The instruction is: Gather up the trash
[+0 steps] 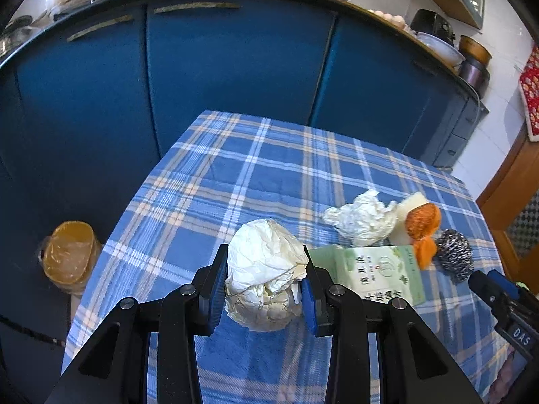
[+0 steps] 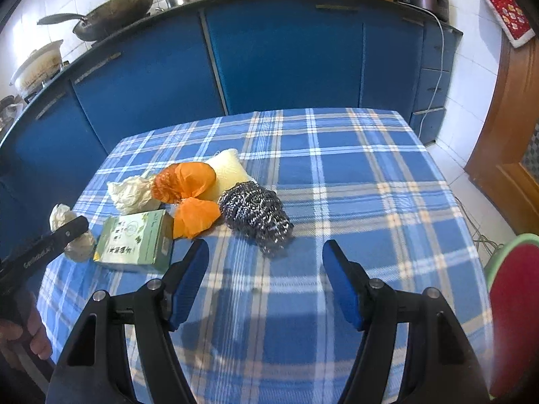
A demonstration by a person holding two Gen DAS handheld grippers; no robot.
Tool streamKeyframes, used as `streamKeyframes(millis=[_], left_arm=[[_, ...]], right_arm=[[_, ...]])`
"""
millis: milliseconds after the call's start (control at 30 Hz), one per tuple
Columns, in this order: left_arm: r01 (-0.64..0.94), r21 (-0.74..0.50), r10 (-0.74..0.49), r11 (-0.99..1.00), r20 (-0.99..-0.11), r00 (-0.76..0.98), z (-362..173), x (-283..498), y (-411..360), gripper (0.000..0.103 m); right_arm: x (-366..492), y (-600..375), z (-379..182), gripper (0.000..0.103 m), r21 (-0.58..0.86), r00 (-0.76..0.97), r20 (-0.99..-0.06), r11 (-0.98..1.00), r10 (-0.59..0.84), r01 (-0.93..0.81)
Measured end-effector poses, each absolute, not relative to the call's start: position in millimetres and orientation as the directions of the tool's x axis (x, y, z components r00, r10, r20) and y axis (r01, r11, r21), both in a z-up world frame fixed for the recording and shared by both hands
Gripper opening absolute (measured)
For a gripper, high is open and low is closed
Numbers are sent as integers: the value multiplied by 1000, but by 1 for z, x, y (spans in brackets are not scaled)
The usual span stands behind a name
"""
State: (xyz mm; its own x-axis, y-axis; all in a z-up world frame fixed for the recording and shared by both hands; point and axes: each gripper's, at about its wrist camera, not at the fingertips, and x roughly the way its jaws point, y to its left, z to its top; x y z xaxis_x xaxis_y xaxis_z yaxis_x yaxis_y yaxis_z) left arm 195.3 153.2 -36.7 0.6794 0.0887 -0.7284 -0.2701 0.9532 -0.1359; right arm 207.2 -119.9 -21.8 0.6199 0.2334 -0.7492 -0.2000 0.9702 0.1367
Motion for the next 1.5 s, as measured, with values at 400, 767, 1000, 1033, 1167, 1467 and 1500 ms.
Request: streamKeyframes(millis=[400, 767, 1000, 1033, 1167, 1467, 1500], left_arm=[[-272, -136, 90, 953, -730, 678, -41, 199, 155, 39], [-273, -140, 87, 952, -729, 679, -41, 199, 155, 39], [-274, -140, 88, 952, -730, 678, -42, 199, 156, 39], [-274, -140, 88, 952, -729, 678, -42, 199, 156, 39], [-273, -140, 88, 952, -729, 679, -42, 199, 156, 39], [-266, -140, 86, 954, -720, 689, -36, 195, 152, 39], [-264, -140, 85, 954, -718, 691, -34, 195, 151, 39]], right_arm=[[233, -109, -36, 71, 106, 605, -767, 972, 214, -209], [240, -100, -42, 71, 96, 595, -772, 967, 223, -237], [242, -95, -48, 48, 83, 579, -785, 964, 220, -254], [242, -95, -49, 45, 81, 578, -786, 963, 221, -257], [241, -95, -48, 34, 83, 579, -784, 962, 225, -262], [233, -97, -41, 17, 87, 589, -772, 959, 236, -270], [232, -98, -40, 17, 91, 591, -770, 959, 239, -270]])
